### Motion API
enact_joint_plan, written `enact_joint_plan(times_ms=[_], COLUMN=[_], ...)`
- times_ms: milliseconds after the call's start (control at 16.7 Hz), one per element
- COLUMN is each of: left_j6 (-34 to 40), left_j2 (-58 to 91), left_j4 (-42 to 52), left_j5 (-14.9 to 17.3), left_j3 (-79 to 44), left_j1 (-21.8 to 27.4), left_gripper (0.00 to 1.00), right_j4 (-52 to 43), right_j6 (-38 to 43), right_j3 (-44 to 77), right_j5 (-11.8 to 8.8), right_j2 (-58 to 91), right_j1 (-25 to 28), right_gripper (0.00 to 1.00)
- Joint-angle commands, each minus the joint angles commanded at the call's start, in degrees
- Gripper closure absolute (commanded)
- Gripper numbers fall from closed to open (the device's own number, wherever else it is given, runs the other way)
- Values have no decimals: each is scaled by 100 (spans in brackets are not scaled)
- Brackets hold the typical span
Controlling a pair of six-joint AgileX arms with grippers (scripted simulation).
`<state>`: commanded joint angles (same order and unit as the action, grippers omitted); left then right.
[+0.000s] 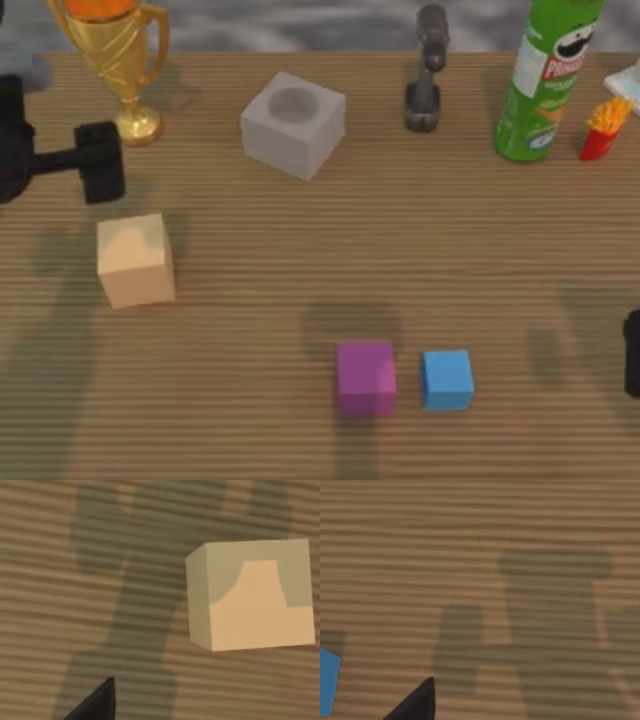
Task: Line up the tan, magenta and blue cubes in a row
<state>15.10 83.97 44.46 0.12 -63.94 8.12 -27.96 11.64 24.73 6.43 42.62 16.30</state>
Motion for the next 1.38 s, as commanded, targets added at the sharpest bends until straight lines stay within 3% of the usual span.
enact_joint_plan(times_ms=[300,600,1080,1380], left_j6=[406,645,670,657], left_j2=[2152,3398,3567,3938], left_j4=[1176,1826,1881,933], left_j5=[-3,0,0,3], left_j3=[-1703,-2774,-2893,-2358], left_j1=[211,336,325,337], left_gripper=[0,0,0,0], right_j4=[1465,2633,2796,2796], right_j6=[-785,-1131,-1164,-1164], right_j3=[-1685,-2409,-2473,-2473], right_j5=[-320,-604,-643,-643], right_j2=[-2616,-4092,-4262,-4262], right_j1=[-923,-1499,-1573,-1573], right_gripper=[0,0,0,0])
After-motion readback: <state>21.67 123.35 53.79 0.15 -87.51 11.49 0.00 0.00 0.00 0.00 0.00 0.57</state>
